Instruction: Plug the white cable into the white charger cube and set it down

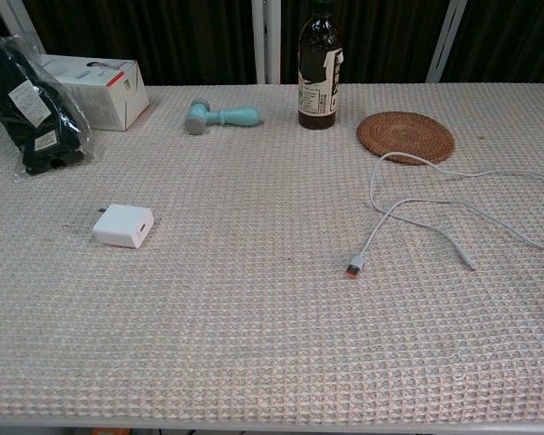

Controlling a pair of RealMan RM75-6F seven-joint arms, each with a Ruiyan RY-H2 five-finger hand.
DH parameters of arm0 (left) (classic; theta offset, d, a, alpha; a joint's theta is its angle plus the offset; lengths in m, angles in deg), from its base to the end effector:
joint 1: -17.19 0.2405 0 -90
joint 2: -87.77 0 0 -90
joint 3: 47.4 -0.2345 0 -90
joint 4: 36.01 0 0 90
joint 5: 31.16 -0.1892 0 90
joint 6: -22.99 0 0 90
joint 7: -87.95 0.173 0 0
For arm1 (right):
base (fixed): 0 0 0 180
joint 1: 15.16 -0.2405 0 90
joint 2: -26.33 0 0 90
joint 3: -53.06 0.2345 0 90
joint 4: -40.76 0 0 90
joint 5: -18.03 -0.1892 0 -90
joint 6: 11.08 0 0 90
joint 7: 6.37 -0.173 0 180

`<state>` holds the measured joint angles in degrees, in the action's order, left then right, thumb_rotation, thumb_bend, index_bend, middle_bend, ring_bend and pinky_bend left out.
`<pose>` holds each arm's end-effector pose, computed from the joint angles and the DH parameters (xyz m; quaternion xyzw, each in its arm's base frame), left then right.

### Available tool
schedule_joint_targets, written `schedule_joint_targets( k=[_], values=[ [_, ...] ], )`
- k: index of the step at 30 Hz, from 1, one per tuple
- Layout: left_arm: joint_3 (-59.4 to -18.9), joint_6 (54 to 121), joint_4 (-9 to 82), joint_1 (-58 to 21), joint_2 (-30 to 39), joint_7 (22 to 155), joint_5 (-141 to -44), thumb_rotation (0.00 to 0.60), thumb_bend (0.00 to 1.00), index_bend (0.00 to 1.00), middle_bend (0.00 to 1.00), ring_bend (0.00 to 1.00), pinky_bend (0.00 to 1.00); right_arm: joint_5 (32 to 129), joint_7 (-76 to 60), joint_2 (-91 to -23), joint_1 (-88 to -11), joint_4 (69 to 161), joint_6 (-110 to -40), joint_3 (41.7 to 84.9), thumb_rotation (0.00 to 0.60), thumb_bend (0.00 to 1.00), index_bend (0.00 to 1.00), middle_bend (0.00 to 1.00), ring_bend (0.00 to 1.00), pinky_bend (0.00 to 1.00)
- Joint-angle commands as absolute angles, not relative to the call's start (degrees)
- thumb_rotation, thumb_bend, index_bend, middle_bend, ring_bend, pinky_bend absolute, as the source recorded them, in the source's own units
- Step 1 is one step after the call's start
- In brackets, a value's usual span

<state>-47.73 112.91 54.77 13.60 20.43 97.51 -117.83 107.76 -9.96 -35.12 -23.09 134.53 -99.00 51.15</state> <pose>-0.2854 0.1899 0.1579 -0.6131 -0.3415 -0.3504 0.6203 -0.2656 -0.2049 0.1705 0.6213 -0.3796 0.4156 0.5451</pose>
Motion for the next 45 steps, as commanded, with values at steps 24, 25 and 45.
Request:
schedule_joint_targets(
  k=[24, 25, 45],
  values=[
    [-46.3, 112.6, 57.3, 13.8, 21.1, 99.2, -118.2, 0.6, 0.21, 0.23, 0.21, 0.04, 0.0, 118.5, 0.9, -44.0, -47.9, 134.3, -67.7, 56.2, 0.6, 0.12, 0.32, 0.32, 0.07, 0.01],
    [-46.2, 112.6, 57.5, 13.8, 21.2, 99.3, -118.2, 0.6, 0.21, 0.23, 0.21, 0.04, 0.0, 118.6, 1.4, -45.6, -49.3, 133.0, -65.9, 56.3, 0.6, 0.12, 0.33, 0.33, 0.07, 0.01],
    [-46.3, 112.2, 57.0, 14.6, 20.6, 98.8, -117.8, 0.6, 0.21, 0.23, 0.21, 0.04, 0.0, 122.3, -2.0, -62.2, -55.6, 114.6, -66.4, 51.6, 0.6, 0.25, 0.43, 0.38, 0.08, 0.01]
  ],
)
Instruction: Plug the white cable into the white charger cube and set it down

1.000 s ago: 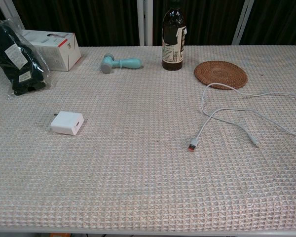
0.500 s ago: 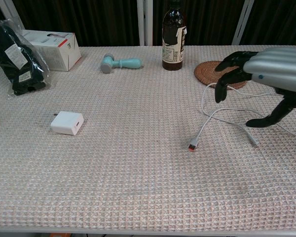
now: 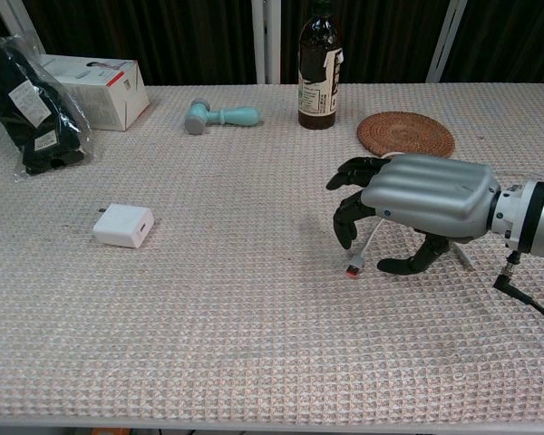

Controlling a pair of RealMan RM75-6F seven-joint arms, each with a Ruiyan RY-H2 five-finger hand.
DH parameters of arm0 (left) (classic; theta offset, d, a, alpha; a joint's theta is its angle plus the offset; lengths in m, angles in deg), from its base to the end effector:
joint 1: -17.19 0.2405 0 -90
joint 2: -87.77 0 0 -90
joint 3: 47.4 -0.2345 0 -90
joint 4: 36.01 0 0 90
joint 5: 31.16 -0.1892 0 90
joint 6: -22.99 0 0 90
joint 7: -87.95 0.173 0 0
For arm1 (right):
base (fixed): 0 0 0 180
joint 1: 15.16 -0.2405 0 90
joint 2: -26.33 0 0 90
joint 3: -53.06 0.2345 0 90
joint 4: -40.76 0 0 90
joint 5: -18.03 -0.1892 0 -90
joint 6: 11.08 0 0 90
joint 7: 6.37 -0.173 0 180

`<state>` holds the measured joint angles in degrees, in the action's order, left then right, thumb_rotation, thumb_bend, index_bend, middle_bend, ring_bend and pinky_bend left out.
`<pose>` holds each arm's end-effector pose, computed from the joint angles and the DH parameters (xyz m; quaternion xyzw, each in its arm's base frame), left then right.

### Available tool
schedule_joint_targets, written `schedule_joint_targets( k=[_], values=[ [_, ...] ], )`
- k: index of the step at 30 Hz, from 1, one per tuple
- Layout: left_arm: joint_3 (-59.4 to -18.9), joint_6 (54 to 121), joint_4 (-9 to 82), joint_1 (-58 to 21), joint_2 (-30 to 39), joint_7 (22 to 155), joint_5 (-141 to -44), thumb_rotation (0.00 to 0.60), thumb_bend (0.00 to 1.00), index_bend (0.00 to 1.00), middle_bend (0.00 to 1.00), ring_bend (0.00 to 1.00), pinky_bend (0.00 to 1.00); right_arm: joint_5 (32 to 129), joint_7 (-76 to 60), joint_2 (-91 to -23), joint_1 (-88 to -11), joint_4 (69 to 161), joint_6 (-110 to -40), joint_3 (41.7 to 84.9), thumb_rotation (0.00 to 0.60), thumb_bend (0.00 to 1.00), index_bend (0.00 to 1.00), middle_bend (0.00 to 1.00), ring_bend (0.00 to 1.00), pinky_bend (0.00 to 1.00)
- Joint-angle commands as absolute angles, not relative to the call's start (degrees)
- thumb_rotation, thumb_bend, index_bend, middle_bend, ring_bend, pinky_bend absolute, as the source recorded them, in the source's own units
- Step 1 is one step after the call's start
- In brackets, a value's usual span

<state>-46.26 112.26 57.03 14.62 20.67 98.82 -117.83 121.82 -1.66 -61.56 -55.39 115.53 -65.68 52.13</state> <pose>-0.2809 0.1893 0.1583 -0.6052 -0.3475 -0.3527 0.6234 -0.1349 -0.2874 -0.0393 0.8833 -0.1776 0.3442 0.2641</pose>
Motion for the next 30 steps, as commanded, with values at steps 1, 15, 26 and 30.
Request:
schedule_joint_targets(
  k=[1, 15, 26, 30],
  values=[
    [-46.2, 112.1, 56.9, 14.6, 20.6, 98.8, -117.8, 0.6, 0.21, 0.23, 0.21, 0.04, 0.0, 122.4, -2.2, -62.6, -55.6, 114.1, -66.8, 51.4, 0.6, 0.26, 0.43, 0.39, 0.08, 0.01],
    [-46.1, 112.0, 56.5, 14.7, 20.3, 98.3, -117.9, 0.6, 0.21, 0.23, 0.21, 0.04, 0.0, 121.3, -3.8, -65.2, -56.4, 110.7, -68.4, 50.0, 0.6, 0.29, 0.46, 0.4, 0.09, 0.01],
    [-46.1, 112.0, 56.1, 14.8, 20.2, 97.7, -118.2, 0.6, 0.21, 0.23, 0.21, 0.04, 0.0, 120.3, -3.1, -66.2, -56.7, 109.6, -68.8, 49.4, 0.6, 0.31, 0.49, 0.41, 0.1, 0.01],
    [-46.0, 112.0, 56.0, 14.8, 20.2, 97.4, -118.3, 0.6, 0.21, 0.23, 0.21, 0.04, 0.0, 119.9, -2.8, -66.4, -56.7, 109.4, -68.8, 49.2, 0.6, 0.32, 0.5, 0.41, 0.11, 0.01]
  ],
)
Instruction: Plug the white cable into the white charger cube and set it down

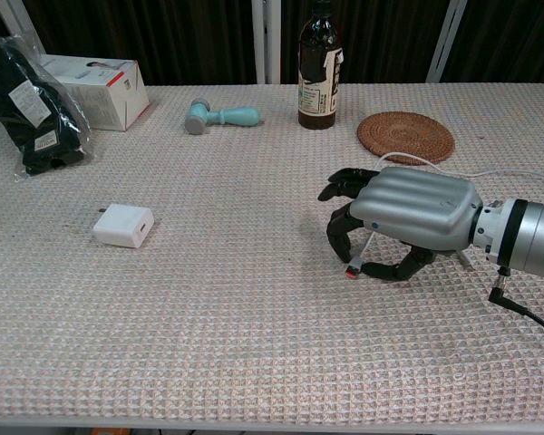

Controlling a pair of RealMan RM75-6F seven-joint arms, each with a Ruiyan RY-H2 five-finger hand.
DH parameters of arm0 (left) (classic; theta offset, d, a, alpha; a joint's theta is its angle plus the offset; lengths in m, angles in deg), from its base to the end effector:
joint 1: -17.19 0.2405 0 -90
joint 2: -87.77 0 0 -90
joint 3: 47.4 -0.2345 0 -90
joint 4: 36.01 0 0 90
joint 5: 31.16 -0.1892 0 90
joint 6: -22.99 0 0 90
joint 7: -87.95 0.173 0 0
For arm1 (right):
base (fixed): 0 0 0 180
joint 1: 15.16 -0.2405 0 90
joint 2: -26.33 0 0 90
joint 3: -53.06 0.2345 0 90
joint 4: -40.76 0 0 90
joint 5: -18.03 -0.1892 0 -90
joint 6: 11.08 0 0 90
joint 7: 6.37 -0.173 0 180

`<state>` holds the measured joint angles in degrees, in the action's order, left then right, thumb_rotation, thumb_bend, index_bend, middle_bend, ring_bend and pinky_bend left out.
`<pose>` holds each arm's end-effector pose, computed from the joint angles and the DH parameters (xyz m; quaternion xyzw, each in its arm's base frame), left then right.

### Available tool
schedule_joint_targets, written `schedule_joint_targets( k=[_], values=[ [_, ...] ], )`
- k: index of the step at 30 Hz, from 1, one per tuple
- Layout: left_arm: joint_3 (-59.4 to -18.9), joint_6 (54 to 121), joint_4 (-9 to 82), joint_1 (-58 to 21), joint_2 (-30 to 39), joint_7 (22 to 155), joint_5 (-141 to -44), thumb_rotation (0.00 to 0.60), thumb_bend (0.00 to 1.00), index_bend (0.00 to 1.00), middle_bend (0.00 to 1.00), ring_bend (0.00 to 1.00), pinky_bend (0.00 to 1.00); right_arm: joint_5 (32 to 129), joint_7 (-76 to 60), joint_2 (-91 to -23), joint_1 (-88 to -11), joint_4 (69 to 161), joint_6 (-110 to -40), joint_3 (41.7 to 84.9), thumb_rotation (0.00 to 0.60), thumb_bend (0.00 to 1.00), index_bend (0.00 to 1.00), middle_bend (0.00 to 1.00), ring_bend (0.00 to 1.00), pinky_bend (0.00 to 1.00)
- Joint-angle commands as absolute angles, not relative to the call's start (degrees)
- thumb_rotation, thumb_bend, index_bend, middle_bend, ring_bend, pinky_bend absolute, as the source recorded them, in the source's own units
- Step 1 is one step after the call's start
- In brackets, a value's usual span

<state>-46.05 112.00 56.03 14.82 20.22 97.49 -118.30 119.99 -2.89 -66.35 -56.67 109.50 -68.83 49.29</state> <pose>-0.2827 0.1891 0.1567 -0.6045 -0.3509 -0.3576 0.6194 -0.1380 -0.2889 -0.0558 0.8806 -0.1789 0.3500 0.2648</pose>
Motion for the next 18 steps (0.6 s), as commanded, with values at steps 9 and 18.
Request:
schedule_joint_targets(
  k=[9, 18],
  values=[
    [-46.1, 112.1, 55.8, 15.0, 20.2, 97.1, -118.6, 0.6, 0.21, 0.23, 0.21, 0.04, 0.0, 119.0, -2.1, -66.6, -56.5, 109.7, -69.5, 49.2, 0.6, 0.33, 0.54, 0.42, 0.13, 0.02],
    [-46.0, 112.1, 56.0, 14.8, 20.4, 97.4, -118.9, 0.6, 0.21, 0.23, 0.21, 0.04, 0.0, 118.7, -0.7, -64.8, -56.2, 112.5, -71.7, 49.9, 0.6, 0.33, 0.59, 0.46, 0.22, 0.04]
  ],
)
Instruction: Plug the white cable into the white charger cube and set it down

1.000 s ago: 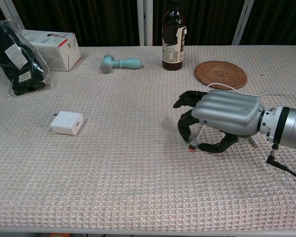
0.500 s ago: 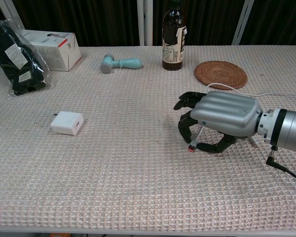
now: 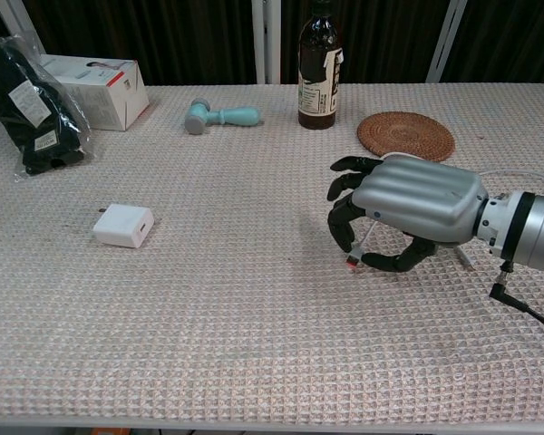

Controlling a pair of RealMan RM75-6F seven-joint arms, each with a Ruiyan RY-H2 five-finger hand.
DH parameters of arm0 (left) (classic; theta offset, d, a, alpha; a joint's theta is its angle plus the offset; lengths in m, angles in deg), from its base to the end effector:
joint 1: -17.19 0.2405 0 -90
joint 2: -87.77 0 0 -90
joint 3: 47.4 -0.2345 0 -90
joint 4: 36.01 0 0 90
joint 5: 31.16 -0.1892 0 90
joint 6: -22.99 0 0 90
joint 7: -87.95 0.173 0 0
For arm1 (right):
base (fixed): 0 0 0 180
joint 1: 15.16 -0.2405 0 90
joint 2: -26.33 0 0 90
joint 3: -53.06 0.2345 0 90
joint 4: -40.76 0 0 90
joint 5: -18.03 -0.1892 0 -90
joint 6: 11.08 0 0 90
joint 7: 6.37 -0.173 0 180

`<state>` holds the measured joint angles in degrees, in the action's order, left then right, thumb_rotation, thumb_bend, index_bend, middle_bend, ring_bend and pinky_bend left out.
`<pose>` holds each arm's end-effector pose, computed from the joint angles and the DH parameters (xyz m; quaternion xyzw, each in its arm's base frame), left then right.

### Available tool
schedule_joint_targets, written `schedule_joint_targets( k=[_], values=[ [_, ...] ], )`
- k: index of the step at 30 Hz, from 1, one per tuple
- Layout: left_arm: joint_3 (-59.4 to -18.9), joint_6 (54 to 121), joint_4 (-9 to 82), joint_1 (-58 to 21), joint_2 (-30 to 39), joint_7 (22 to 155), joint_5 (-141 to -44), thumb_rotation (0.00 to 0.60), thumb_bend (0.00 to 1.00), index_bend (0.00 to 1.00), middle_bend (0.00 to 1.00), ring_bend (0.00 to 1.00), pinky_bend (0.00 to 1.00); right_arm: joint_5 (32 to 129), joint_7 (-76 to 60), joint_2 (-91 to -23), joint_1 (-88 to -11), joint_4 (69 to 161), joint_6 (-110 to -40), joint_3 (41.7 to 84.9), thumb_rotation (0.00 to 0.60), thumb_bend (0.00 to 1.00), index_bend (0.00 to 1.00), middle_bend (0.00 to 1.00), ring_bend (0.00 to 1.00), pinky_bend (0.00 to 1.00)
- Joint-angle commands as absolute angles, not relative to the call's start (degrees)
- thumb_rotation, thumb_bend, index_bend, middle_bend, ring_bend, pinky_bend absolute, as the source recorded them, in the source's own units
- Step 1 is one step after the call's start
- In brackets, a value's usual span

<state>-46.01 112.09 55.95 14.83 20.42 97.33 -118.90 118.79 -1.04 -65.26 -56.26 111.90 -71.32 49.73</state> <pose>-0.2814 0.1892 0.1576 -0.6071 -0.3472 -0.3598 0.6175 -0.1313 -0.2892 -0.0451 0.8684 -0.1767 0.3710 0.2774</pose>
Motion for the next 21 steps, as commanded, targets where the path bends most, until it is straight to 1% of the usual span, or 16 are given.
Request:
schedule_joint_targets(
  k=[1, 10, 14, 18, 21],
  values=[
    [-46.0, 112.0, 56.0, 14.7, 20.5, 97.5, -119.0, 0.6, 0.21, 0.23, 0.21, 0.04, 0.0, 118.6, -0.5, -64.6, -56.2, 112.8, -71.8, 50.0, 0.6, 0.33, 0.59, 0.48, 0.23, 0.04],
    [-45.8, 111.8, 56.4, 14.5, 20.7, 97.8, -119.1, 0.6, 0.21, 0.23, 0.21, 0.04, 0.0, 117.4, -0.8, -63.7, -56.0, 114.2, -71.9, 50.5, 0.6, 0.36, 0.59, 0.52, 0.27, 0.06],
    [-45.6, 110.4, 56.6, 13.2, 21.1, 98.4, -119.7, 0.6, 0.21, 0.23, 0.21, 0.04, 0.0, 116.7, -0.2, -62.2, -55.8, 115.6, -72.6, 51.1, 0.6, 0.37, 0.59, 0.53, 0.28, 0.06],
    [-44.7, 106.9, 57.4, 10.0, 21.4, 99.6, -120.9, 0.6, 0.21, 0.23, 0.21, 0.04, 0.0, 115.4, 1.6, -59.0, -55.3, 118.6, -73.6, 52.5, 0.6, 0.37, 0.59, 0.53, 0.28, 0.06],
    [-43.7, 102.4, 58.3, 6.0, 21.1, 101.3, -121.8, 0.6, 0.21, 0.23, 0.21, 0.04, 0.0, 113.9, 3.4, -55.3, -54.8, 122.3, -74.9, 54.3, 0.6, 0.37, 0.59, 0.53, 0.28, 0.07]
  ],
)
